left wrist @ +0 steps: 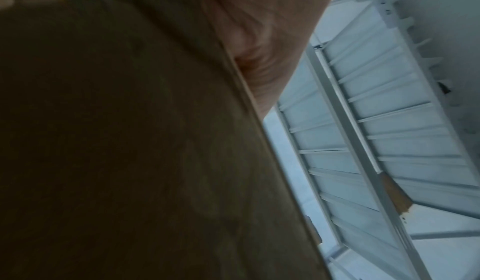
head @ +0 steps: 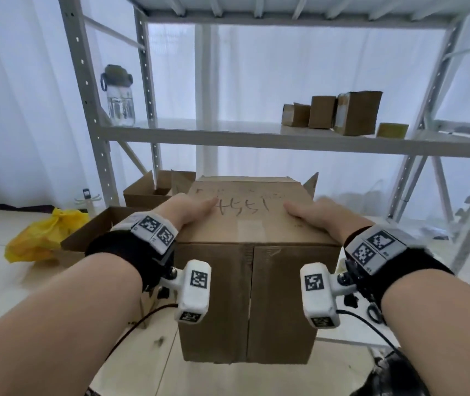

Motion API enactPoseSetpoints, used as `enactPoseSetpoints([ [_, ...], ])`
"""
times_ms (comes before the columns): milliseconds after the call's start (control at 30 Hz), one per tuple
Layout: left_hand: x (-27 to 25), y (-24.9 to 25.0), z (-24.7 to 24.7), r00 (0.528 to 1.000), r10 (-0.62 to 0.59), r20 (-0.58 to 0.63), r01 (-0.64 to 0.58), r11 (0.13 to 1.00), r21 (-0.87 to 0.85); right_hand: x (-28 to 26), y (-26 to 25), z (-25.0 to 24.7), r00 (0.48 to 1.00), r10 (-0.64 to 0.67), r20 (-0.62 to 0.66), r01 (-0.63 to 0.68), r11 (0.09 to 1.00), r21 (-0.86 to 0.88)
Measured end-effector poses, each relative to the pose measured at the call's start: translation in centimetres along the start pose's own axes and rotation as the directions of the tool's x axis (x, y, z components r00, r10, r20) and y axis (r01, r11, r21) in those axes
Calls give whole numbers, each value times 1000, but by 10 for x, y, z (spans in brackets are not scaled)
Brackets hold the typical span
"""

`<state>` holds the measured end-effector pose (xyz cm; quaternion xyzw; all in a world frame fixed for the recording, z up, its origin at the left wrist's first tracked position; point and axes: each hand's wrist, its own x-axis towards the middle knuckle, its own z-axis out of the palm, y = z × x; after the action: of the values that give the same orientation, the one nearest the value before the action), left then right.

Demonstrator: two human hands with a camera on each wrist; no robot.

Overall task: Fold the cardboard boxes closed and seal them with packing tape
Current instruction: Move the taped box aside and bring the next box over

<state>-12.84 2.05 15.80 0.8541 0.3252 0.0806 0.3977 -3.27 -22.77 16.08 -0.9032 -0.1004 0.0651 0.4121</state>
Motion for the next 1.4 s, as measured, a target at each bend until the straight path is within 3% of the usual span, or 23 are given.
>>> enactPoseSetpoints([
  [133, -8, 12, -14, 987, 103, -120, -118, 985, -127, -6, -12, -16, 999, -28, -34, 32, 990, 134],
  [200, -9, 19, -25, 964, 166, -210, -205, 961, -184, -10, -20, -24, 994, -72, -79, 84, 983, 162],
  [300, -14, 20, -34, 912, 183, -366, -297, 912, -283, -15, -24, -26, 980, -129, -149, 174, 918, 356],
  [433, -24, 11, -18, 842, 186, -506, -404, 839, -364, -17, -12, -6, 977, -38, -211, 149, 828, 541],
  [600, -14, -16, -6, 924, 95, -370, -296, 792, -535, -13, 7, 27, 996, 14, -91, 42, 813, 580],
  [733, 0, -39, -4, 951, 103, -291, -251, 808, -533, -10, 10, 33, 996, -27, -89, 73, 818, 570],
  [900, 12, -44, -10, 975, 125, -182, -199, 853, -482, -4, 3, 31, 997, -72, 39, 59, 962, 267],
  [1033, 18, -47, -17, 998, 17, 58, 6, 927, -375, 9, 1, 26, 992, 26, 125, -35, 997, 71],
  [1133, 29, -42, -16, 1000, 12, 4, -10, 932, -363, 27, -5, 33, 1000, 0, 24, -2, 997, 82],
  [1267, 56, -34, -20, 967, 153, -203, -188, 967, -171, 52, -15, 41, 990, -64, -127, 63, 998, -16],
  [1400, 95, -24, -26, 930, 242, -276, -277, 956, -94, 90, -24, 48, 971, -103, -216, 100, 995, -25],
])
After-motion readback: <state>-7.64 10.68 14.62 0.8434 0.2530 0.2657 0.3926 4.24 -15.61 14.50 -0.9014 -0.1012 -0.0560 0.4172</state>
